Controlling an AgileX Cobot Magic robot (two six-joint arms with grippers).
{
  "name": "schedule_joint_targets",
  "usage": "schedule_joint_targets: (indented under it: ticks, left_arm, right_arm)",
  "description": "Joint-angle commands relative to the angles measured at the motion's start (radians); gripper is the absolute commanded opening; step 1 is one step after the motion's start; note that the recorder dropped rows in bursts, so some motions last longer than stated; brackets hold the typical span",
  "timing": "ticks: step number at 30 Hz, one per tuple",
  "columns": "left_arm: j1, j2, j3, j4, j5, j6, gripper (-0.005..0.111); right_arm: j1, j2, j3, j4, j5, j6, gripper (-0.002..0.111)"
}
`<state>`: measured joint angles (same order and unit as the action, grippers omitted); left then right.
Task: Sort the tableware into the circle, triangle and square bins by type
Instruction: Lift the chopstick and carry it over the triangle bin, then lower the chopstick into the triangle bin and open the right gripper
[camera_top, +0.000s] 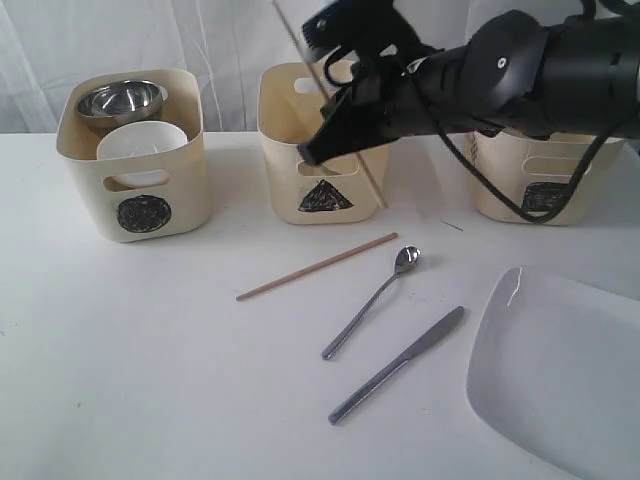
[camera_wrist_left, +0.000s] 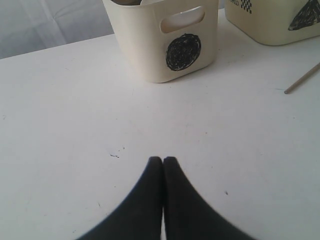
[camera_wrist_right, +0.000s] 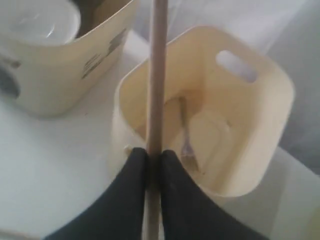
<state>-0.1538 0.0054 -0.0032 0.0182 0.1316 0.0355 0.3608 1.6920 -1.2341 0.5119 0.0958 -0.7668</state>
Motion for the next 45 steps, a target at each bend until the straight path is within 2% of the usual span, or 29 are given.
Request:
schedule_joint_targets:
  ticks: [1, 6, 15, 20, 29, 31, 36, 41, 45]
  left_arm:
    - [0.002, -0.005, 0.003, -0.002, 0.004, -0.001, 0.0]
    - [0.002, -0.005, 0.003, -0.002, 0.004, -0.001, 0.0]
    - [0.002, -0.005, 0.003, -0.002, 0.004, -0.001, 0.0]
    - [0.002, -0.005, 0.003, -0.002, 0.004, -0.001, 0.0]
    - [0.002, -0.005, 0.003, -0.002, 0.004, -0.001, 0.0]
    - [0.002, -0.005, 0.003, -0.002, 0.004, -0.001, 0.0]
    - [0.002, -0.005, 0.003, -0.002, 0.004, -0.001, 0.0]
    - [0.002, -0.005, 0.003, -0.002, 0.004, -0.001, 0.0]
    - [0.002, -0.005, 0.003, -0.002, 0.004, -0.001, 0.0]
  right_arm:
    - [-0.03, -0.008, 0.003, 0.011, -0.19, 0.097, 0.0]
    - [-0.051, 0.011, 0.003, -0.016, -0.381, 0.237, 0.0]
    - [-0.052, 0.097, -0.007, -0.142, -0.533, 0.445, 0.0]
    - [-0.052, 0.138, -0.066, -0.234, -0.549, 0.529, 0.0]
    - [-0.052, 0.264, -0.21, -0.243, -0.501, 0.509, 0.001]
    - [-0.052, 0.288, -0.227, -0.243, -0.492, 0.509, 0.007]
    - [-0.052, 0.316, -0.242, -0.234, -0.45, 0.509, 0.037]
    - [-0.052, 0.298, -0.242, -0.234, -0.446, 0.507, 0.04]
    - [-0.052, 0.259, -0.242, -0.236, -0.349, 0.45, 0.04]
